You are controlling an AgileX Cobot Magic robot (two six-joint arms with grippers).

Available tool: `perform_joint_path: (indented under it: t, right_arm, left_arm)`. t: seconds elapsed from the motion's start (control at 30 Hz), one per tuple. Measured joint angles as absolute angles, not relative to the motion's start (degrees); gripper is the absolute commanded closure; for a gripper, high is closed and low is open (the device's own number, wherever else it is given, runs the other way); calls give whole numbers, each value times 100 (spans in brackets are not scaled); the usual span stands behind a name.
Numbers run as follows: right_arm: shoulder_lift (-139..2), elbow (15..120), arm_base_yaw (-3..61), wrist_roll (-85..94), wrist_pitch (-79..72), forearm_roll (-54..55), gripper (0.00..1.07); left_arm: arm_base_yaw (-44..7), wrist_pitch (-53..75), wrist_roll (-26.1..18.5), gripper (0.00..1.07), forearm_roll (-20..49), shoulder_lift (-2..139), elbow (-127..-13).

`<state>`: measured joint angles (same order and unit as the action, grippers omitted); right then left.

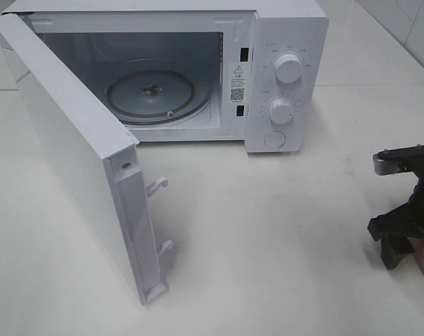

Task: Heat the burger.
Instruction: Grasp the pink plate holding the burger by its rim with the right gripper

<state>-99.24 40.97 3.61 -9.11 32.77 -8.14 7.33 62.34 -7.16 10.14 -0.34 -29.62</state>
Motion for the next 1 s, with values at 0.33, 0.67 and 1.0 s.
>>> perform_joint_path:
  t: [0.33,0.67,1.0]
  right_arm:
    - [-9924,4097,361,-911,3272,-814,33]
    - [-9924,3999,361,-985,3083,-814,46]
    - [-9866,3787,361,-1346,2859,-1180,87]
  left_arm:
    - [733,6234,-716,7,1014,-34,-2962]
    - [733,6234,-716,7,1014,-34,-2962]
    - [733,6234,-716,7,1014,-34,-2962]
